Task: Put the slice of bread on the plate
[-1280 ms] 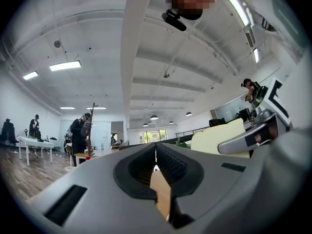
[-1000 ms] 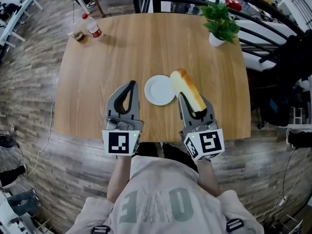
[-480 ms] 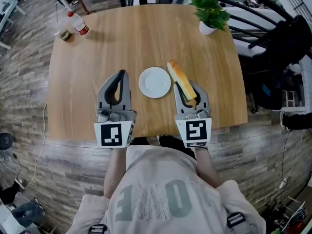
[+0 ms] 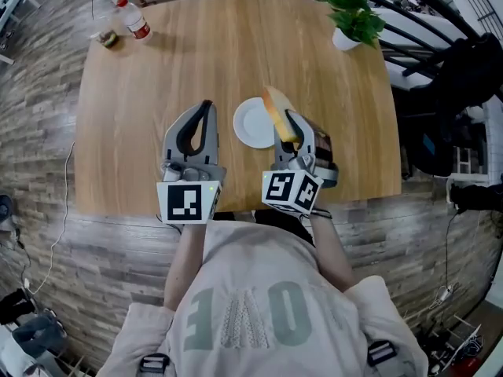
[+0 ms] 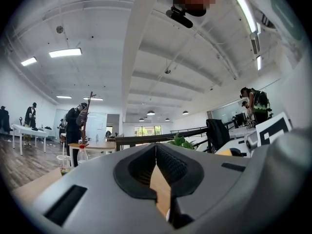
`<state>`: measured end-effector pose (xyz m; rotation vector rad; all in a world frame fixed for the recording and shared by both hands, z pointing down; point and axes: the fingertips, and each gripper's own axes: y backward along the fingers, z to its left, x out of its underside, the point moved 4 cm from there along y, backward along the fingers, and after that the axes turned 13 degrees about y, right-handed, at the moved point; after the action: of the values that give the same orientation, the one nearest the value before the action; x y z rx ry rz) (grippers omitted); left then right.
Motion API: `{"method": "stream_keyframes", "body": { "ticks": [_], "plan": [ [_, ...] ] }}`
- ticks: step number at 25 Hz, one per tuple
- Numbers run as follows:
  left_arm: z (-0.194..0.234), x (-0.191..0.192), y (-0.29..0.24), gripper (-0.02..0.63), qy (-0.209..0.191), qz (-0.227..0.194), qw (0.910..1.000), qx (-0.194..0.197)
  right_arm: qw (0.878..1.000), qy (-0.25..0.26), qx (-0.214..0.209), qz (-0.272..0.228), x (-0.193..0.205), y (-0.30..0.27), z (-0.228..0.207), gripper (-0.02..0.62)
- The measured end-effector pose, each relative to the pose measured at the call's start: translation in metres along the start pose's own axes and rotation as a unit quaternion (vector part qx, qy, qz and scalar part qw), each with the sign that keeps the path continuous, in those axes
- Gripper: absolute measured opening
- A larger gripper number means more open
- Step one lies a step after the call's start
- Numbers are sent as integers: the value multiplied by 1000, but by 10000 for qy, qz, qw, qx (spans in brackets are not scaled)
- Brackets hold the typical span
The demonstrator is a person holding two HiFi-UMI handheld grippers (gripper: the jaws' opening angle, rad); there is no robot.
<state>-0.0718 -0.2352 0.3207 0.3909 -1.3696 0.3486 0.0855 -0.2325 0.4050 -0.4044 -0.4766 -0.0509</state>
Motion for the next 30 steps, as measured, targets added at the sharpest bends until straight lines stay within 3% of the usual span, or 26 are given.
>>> {"method": "stream_keyframes", "body": {
  "ticks": [3,11,19,30],
  "plan": [
    [3,2,-2,8,9,-77,10000,47,9974,702,-88,152,-3,-13,16,92],
    [9,5,-4,8,195,37,9998,59,9799,1908,-410,423,8,-42,55,92],
    [10,6,0,8,194,96,9998,49,9668,2387,-633,654,24,-65,80,92],
    [30,8,11,8,310,81,9993,-216,9569,2628,-883,864,27,-77,97,92]
  ]
}}
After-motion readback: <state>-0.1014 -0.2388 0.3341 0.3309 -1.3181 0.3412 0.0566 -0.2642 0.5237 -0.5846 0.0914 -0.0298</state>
